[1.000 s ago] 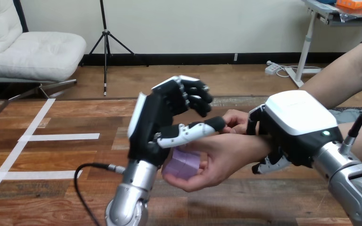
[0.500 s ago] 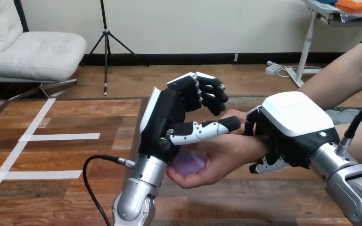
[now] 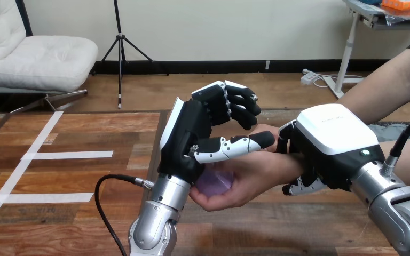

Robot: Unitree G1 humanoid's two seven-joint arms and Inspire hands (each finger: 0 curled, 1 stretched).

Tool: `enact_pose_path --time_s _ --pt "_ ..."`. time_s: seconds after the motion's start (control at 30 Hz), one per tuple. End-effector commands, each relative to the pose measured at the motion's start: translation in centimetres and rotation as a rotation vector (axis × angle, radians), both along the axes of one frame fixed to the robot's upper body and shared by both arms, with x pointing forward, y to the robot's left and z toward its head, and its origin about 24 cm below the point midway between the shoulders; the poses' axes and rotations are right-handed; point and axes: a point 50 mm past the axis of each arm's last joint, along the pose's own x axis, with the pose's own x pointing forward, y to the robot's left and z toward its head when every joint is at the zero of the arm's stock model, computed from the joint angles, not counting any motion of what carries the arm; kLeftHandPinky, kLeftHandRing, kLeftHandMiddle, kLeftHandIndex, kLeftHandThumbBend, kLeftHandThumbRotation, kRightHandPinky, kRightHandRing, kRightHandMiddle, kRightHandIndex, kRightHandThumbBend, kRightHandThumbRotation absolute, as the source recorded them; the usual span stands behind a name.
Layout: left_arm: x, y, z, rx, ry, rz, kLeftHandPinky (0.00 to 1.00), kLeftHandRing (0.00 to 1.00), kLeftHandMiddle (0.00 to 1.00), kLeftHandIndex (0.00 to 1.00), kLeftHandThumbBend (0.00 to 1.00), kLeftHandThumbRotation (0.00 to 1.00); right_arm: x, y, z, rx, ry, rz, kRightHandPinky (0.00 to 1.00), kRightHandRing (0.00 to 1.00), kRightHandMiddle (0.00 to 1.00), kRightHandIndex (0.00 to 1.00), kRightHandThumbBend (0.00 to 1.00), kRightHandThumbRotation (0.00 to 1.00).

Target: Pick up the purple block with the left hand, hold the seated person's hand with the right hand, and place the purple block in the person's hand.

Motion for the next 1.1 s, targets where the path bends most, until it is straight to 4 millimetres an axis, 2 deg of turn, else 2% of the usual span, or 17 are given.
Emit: enact_pose_path --time_s 0.0,0.8,1.07 --pt "-0.1 -2.7 1.4 -0.086 -0.033 -0.039 0.41 0.45 0.50 0.50 0.87 0.09 0.9 -0.3 2.2 0.028 -0.092 -0.033 0.32 0.41 0.52 0.50 0.71 0.00" --pt "-0.1 -1.8 1.0 -0.094 -0.017 -0.035 0.41 0.46 0.51 0.51 0.86 0.08 0.8 -0.4 2.3 0.001 -0.086 -0.042 0.36 0.44 0.52 0.50 0.76 0.00" --pt "-0.2 -1.4 0.9 -0.071 -0.032 -0.026 0.41 0.46 0.51 0.51 0.86 0.09 0.7 -0.4 2.2 -0.061 -0.075 -0.051 0.41 0.53 0.61 0.60 0.80 0.00"
